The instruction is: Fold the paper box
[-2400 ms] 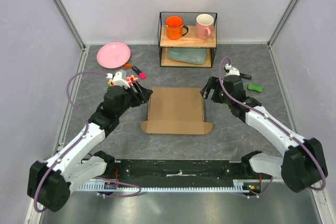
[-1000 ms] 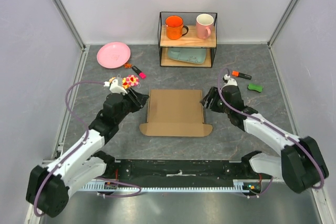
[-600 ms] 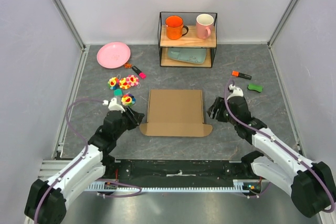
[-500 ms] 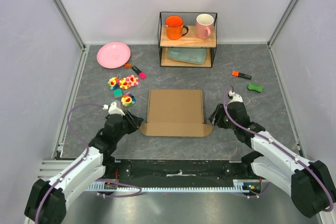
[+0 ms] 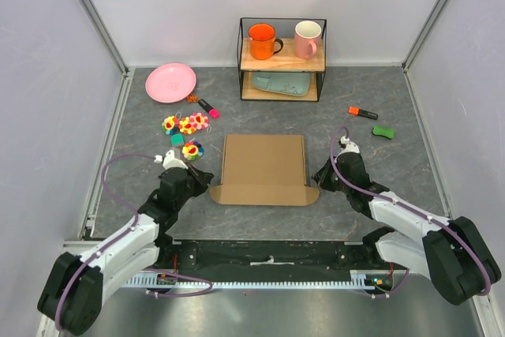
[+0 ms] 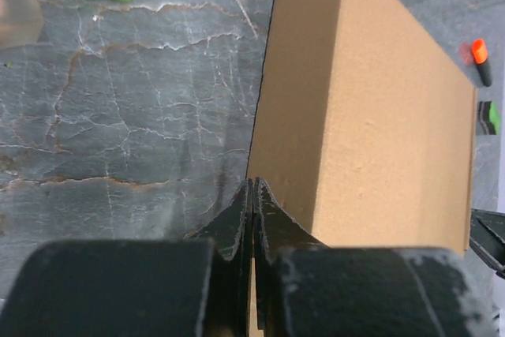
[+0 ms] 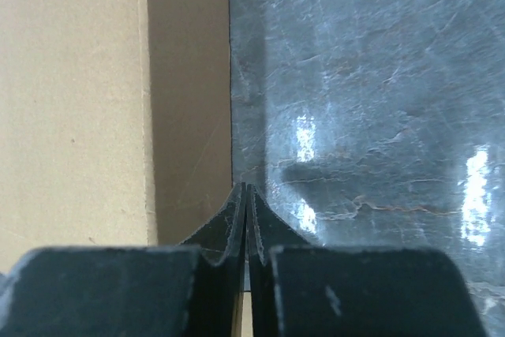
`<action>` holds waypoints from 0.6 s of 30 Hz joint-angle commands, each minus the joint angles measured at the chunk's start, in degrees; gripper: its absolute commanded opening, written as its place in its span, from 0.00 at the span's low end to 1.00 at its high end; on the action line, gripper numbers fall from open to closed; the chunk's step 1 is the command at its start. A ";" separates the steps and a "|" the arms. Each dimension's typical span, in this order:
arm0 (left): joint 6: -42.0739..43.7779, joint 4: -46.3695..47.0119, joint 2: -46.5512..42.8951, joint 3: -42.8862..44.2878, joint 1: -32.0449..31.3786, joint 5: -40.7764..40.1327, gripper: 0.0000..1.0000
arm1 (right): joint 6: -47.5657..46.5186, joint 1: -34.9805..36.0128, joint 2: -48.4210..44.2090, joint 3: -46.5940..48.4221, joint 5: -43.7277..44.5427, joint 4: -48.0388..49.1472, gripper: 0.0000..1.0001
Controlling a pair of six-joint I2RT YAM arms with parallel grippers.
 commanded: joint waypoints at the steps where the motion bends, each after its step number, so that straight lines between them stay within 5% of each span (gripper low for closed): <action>1: -1.21 7.41 6.18 2.45 0.09 2.97 0.02 | 0.95 0.12 1.41 0.24 -3.46 6.50 0.03; 18: -1.03 14.45 12.52 3.15 0.09 9.20 0.02 | 2.00 0.30 2.64 -1.43 -6.72 11.60 0.00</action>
